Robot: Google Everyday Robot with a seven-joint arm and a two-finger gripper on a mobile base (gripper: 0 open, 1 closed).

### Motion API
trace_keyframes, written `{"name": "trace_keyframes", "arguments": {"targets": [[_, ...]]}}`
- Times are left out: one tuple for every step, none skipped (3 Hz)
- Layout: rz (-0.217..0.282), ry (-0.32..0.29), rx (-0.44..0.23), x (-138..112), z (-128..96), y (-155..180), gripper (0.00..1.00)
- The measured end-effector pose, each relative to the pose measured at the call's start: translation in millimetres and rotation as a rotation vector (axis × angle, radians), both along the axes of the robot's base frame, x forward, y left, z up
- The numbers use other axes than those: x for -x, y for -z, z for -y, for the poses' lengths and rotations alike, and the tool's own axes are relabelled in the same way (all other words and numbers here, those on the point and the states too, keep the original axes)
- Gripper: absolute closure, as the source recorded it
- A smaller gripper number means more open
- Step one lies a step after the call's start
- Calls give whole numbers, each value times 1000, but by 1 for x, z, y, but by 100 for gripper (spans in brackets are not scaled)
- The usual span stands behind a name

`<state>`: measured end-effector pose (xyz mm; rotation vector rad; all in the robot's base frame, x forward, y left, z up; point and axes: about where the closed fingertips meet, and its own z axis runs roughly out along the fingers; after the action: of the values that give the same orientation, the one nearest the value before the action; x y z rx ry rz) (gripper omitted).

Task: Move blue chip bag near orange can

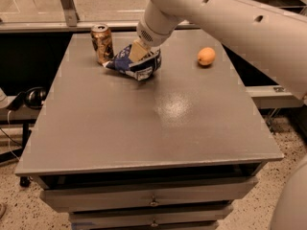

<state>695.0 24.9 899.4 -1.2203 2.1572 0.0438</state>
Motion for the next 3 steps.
{"name": "trace_keyframes", "arguments": {"targets": [[6,-3,-3,0,2,2,0],[29,-18,-18,8,7,-5,0],[68,-48,-54,25,22,-20,0]]}}
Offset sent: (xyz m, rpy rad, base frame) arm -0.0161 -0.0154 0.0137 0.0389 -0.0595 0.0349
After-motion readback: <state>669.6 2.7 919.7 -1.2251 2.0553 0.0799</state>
